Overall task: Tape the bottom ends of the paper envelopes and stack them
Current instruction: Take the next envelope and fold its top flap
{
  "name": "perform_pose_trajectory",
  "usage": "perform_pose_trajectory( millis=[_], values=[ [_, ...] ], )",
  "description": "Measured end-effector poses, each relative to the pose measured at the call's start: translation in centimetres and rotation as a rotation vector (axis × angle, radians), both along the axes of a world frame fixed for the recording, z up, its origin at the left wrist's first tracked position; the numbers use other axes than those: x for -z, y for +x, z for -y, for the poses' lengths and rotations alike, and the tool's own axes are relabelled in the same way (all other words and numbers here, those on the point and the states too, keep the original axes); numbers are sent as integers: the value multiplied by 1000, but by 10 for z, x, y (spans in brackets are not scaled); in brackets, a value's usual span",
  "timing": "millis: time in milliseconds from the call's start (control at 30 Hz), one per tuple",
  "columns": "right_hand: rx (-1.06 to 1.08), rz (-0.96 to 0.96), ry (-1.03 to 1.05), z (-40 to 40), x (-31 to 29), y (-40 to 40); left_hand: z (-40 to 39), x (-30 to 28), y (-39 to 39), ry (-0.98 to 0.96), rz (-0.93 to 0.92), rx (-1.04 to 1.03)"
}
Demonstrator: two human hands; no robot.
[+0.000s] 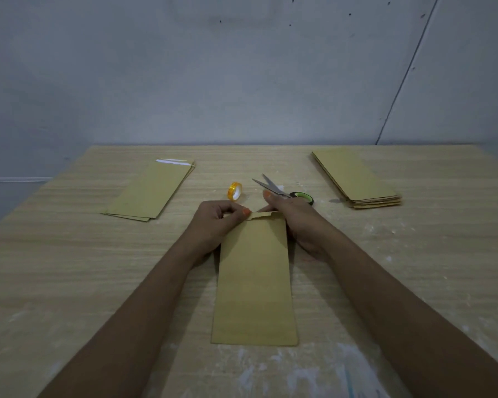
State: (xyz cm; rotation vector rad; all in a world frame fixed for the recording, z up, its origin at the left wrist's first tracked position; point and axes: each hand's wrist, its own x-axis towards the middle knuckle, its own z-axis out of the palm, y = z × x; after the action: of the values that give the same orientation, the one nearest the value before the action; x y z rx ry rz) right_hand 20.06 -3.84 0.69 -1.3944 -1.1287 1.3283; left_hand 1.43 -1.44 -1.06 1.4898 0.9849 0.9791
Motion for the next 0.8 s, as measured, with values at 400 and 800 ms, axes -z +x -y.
perform_pose_trajectory(
  millis=[400, 800],
  values=[
    [-97, 105, 116, 1, 7, 4, -4, 0, -3, -31, -4, 55],
    [-36, 305, 365, 4, 8, -1, -4, -4, -4, -90, -31, 71]
  ],
)
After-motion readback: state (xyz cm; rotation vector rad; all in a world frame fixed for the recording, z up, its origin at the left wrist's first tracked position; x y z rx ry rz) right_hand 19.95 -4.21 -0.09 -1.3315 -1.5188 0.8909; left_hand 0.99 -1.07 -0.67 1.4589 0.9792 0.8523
